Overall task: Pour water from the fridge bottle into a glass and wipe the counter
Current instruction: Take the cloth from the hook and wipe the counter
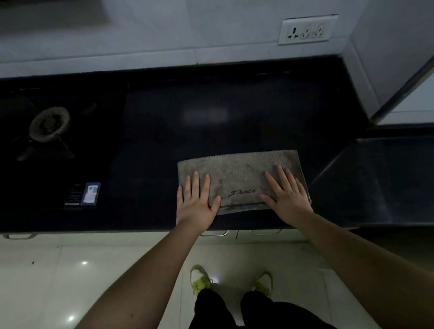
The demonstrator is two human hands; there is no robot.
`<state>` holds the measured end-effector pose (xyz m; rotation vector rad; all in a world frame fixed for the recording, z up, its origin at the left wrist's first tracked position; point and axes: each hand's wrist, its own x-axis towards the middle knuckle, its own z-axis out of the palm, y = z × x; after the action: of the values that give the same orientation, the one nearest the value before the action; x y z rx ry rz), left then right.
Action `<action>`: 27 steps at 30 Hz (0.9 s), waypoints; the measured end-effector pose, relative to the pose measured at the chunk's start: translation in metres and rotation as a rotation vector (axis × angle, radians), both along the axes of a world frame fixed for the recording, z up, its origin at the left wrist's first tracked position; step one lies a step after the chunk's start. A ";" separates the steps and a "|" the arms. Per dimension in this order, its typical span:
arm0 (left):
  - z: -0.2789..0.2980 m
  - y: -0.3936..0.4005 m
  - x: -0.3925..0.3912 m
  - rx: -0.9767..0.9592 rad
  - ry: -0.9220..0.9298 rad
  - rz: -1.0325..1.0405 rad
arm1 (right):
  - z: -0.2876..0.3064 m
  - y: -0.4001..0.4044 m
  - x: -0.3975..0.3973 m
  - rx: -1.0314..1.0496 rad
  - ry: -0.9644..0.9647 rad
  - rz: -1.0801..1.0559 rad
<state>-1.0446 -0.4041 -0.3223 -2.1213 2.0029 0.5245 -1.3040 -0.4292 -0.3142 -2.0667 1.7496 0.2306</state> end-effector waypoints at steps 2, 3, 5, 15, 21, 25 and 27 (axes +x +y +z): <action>0.000 -0.005 0.003 -0.003 0.002 -0.058 | -0.001 0.010 0.001 -0.011 0.007 -0.049; 0.001 -0.006 0.006 0.000 0.002 -0.090 | -0.002 0.016 0.003 -0.013 0.013 -0.073; 0.002 -0.009 0.014 0.007 0.008 -0.147 | -0.003 0.025 0.010 -0.013 0.029 -0.114; 0.005 -0.006 0.074 -0.008 0.004 -0.167 | 0.006 0.033 0.071 0.038 -0.011 -0.129; 0.012 -0.001 0.101 0.006 0.086 -0.141 | 0.031 -0.006 0.059 -0.144 -0.081 -0.295; 0.011 -0.004 0.108 -0.120 0.174 -0.136 | 0.036 -0.048 0.030 -0.085 -0.047 -0.405; 0.009 -0.005 0.110 -0.137 0.186 -0.139 | 0.040 -0.065 0.027 -0.019 -0.034 -0.364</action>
<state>-0.9348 -0.4094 -0.3136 -2.0546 2.3310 0.5966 -1.2771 -0.4941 -0.2744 -1.7108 2.0706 0.0694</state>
